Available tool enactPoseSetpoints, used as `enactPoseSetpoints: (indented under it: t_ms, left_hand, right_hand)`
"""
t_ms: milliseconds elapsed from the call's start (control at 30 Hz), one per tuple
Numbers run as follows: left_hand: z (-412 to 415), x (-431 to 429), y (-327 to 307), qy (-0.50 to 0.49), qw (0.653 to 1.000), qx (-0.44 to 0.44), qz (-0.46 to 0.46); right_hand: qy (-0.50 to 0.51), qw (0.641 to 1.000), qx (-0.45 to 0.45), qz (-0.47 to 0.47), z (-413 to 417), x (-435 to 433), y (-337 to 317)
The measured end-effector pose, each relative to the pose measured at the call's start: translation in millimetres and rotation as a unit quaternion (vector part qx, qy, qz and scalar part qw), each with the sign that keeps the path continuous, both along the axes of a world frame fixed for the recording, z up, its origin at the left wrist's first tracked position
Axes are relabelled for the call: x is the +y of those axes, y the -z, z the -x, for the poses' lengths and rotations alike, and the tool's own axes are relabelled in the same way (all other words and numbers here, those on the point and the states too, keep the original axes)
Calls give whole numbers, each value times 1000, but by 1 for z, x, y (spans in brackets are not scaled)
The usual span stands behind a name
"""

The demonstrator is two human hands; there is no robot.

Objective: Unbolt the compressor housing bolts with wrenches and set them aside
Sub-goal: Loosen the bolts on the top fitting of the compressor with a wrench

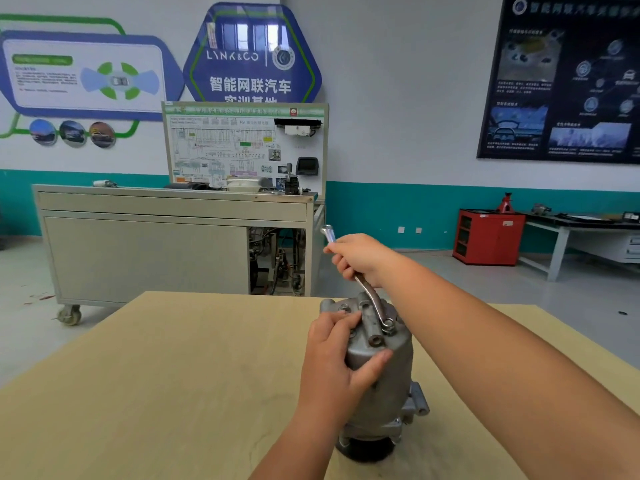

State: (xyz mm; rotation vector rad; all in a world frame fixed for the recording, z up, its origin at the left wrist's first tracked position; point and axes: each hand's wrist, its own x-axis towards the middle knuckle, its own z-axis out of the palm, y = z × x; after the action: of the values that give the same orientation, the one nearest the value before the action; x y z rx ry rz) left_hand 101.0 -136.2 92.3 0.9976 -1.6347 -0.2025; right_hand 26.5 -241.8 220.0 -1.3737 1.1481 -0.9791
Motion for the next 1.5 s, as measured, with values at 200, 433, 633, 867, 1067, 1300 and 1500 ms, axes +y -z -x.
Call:
enactPoseSetpoints:
  t_ms: [200,433,633,867,1067,1300,1500]
  left_hand:
    - [0,1,-1,-2,1000,-9,-15]
    - [2,3,-2,-25,1000,-12,-4]
    - [6,6,-19,-37,995,-89,-24]
    - [13,5,-38,-42,984,-166,49]
    - [11,6,-35,-14,988,-151,32]
    - [12,5,-31,-15,987,-138,77]
    - [14,5,-29,-19,986,-136,94]
  right_hand:
    - [119,899,-416,-69,55,1,-17]
    - [293,703,-632,143,101,89,6]
    - [338,612,-670,250,75,116,22]
    - [355,655,-626,231,64,117,46]
    - [299,841,-339,297,88,150,77]
    - [-164,957,-234,57,185,180,64]
    - [-239,958,-130,-96,178,163,38]
